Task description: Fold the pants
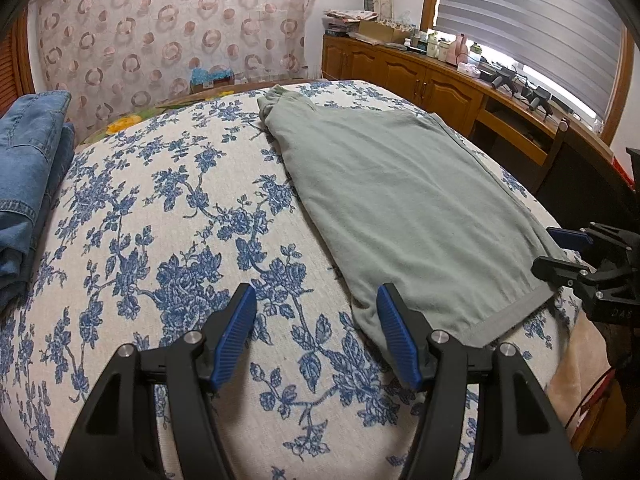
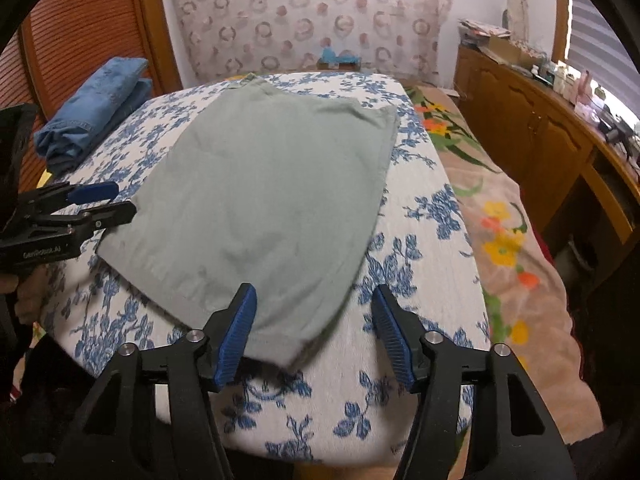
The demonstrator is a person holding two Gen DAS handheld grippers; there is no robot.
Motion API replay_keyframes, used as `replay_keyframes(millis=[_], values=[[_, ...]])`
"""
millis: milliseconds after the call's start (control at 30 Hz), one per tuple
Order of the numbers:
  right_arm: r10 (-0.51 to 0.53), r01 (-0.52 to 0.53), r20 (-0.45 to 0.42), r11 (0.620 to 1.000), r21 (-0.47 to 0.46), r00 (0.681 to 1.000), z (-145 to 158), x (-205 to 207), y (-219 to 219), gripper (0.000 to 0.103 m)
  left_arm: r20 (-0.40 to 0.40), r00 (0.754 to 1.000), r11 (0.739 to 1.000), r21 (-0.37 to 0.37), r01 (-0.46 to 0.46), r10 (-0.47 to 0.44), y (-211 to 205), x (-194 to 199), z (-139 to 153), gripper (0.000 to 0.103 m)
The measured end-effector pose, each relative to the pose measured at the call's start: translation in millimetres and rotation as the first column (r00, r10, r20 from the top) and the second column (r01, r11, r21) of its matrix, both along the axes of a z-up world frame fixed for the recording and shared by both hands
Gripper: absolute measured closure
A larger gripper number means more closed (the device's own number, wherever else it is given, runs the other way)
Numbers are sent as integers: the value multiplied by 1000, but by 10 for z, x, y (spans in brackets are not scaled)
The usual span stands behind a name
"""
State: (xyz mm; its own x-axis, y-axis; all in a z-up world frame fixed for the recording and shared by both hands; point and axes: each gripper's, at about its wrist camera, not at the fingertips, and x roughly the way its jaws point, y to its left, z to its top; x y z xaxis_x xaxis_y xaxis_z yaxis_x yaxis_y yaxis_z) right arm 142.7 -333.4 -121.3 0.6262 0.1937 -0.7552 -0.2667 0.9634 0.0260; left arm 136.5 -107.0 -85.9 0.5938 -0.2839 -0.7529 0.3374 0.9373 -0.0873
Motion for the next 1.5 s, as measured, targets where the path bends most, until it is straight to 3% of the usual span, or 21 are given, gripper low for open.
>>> replay_keyframes(millis=[133, 300, 533, 633, 900, 933, 1067, 1300, 1500], values=[[-11, 11, -6, 999, 37, 1000, 26, -43, 9, 59, -23, 1000, 999, -41, -4, 3, 49, -79, 32, 41], [9, -9, -3, 999, 46, 1000, 32, -93, 71, 76, 7, 1000, 997, -69, 24, -23, 46, -293, 92, 41], [18, -19, 10, 999, 50, 1000, 25, -130, 107, 87, -5, 998, 992, -117, 56, -57, 16, -398, 36, 65], [23, -24, 18, 998, 53, 1000, 14, -144, 113, 93, -10, 998, 989, -136, 63, -65, -2, -408, 25, 69], [23, -25, 30, 997, 73, 999, 12, -164, 101, 97, 12, 998, 990, -128, 57, -56, -102, -405, -1, 71], [20, -23, 32, 996, 81, 999, 12, -163, 90, 97, 18, 998, 989, -127, 69, -67, -125, -414, -4, 83], [17, -20, 35, 994, 109, 999, 15, -157, 50, 98, 37, 996, 988, -130, 85, -81, -161, -426, 53, 95], [23, -33, 62, 986, 161, 998, 144, -173, -7, 99, 122, 988, 976, -186, 112, -90, -74, -493, 428, 97], [53, -75, 134, 984, 162, 989, 466, -199, 77, 99, 203, 976, 972, -205, 116, -74, 43, -523, 785, 98]])
